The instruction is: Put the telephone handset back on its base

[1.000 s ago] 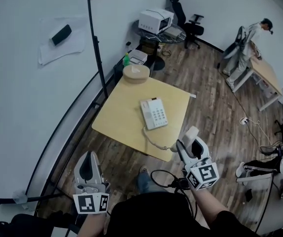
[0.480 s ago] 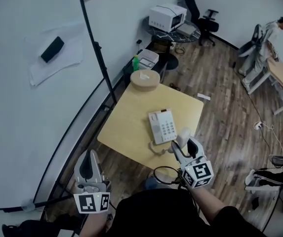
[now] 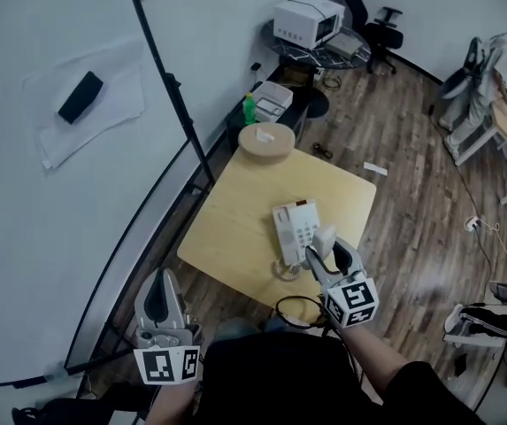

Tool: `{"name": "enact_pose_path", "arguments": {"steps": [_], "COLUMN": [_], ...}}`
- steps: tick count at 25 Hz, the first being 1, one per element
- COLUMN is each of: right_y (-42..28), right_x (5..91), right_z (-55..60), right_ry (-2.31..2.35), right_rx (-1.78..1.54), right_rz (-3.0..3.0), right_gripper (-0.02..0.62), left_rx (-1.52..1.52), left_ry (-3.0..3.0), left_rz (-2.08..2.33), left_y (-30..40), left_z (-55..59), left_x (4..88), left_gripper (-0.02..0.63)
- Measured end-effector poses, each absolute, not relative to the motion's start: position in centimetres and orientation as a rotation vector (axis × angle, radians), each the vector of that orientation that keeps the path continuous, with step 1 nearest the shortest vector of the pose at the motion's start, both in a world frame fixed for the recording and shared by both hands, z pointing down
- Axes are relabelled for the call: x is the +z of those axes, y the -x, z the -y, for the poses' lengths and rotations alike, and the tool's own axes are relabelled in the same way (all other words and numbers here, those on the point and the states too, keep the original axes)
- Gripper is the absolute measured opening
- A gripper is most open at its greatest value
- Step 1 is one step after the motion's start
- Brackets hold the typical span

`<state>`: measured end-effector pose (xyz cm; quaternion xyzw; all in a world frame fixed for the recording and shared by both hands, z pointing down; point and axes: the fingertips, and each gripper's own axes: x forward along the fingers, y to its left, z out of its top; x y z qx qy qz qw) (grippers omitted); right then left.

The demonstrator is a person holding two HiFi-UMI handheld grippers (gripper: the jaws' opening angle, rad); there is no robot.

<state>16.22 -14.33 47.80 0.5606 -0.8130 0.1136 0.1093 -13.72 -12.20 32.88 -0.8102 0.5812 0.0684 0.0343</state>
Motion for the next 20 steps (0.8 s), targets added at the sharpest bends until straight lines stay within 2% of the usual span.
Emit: {"name": "enact_pose_path", "arguments": {"steps": [10,20], "right_y": [-15.0,-14.8], "right_x": [54.0,62.6], "right_z": [20.7,24.6], "right_ry": [-1.579,-1.536], "right_rx": [0.436,0.574], "right_rz": [2.204,2.030], "right_gripper": [0.221,0.219], "left_rx": [0.188,0.113], "left_ry": [2.616,2.666], "left_rz": [-1.729,-1.802], "left_y": [15.0,16.7], "left_z": [17.5,17.7], "left_x": [35.5,39.9], "left_gripper": [0.000,0.000]}}
